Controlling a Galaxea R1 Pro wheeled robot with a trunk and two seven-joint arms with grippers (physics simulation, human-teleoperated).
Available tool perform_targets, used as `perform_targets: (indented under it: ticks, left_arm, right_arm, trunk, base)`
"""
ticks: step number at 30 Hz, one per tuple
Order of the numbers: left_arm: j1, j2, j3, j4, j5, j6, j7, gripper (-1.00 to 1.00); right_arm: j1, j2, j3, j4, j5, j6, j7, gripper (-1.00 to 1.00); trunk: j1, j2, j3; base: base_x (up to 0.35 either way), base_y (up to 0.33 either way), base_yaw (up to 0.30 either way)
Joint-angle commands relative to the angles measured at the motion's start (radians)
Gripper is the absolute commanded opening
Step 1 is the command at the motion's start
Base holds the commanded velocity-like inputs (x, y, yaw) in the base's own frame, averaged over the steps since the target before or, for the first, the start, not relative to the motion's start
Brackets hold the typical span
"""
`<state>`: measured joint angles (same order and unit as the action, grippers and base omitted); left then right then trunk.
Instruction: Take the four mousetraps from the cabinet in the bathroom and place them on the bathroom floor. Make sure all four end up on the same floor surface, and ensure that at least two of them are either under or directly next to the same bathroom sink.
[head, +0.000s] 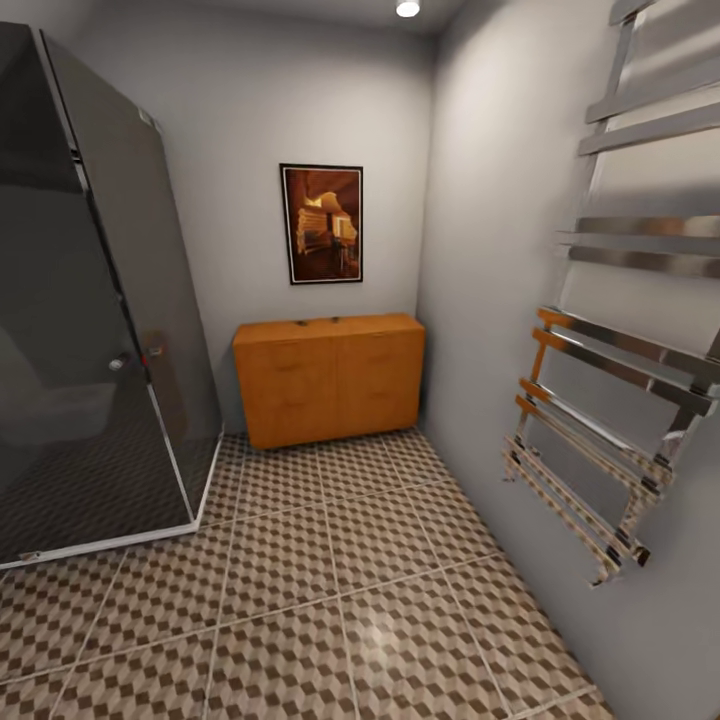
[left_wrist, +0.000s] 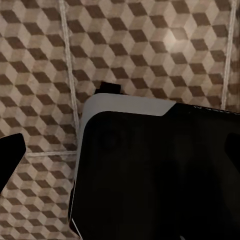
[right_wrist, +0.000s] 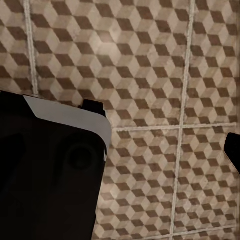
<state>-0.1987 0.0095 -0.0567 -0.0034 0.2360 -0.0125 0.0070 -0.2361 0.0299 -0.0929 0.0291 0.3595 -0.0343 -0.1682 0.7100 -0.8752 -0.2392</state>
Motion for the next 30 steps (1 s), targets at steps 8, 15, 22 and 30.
perform_targets:
  ticks: [8, 15, 22, 30]
  left_arm:
    - [-0.001, 0.000, -0.006, 0.000, 0.008, -0.001, 0.001, 1.00]
    - [-0.001, 0.000, -0.006, 0.000, 0.008, -0.001, 0.001, 1.00]
    - [-0.001, 0.000, -0.006, 0.000, 0.008, -0.001, 0.001, 1.00]
    - [-0.001, 0.000, -0.006, 0.000, 0.008, -0.001, 0.001, 1.00]
  right_arm:
    - [-0.002, -0.003, -0.008, 0.003, 0.011, -0.005, -0.005, 1.00]
    - [-0.002, -0.004, -0.007, 0.003, 0.012, -0.006, -0.005, 1.00]
    - [-0.001, -0.004, -0.007, 0.003, 0.013, -0.006, -0.005, 1.00]
    - [-0.002, -0.004, -0.007, 0.003, 0.013, -0.006, -0.005, 1.00]
  trunk:
    - [0.001, -0.001, -0.001]
    - [0.001, -0.001, -0.001]
    - [0.001, -0.001, -0.001]
    - [0.001, -0.001, -0.001]
  base:
    - [0.323, 0.000, 0.173]
    - [0.323, 0.000, 0.070]
    - [0.323, 0.000, 0.007]
    - [0.323, 0.000, 0.001]
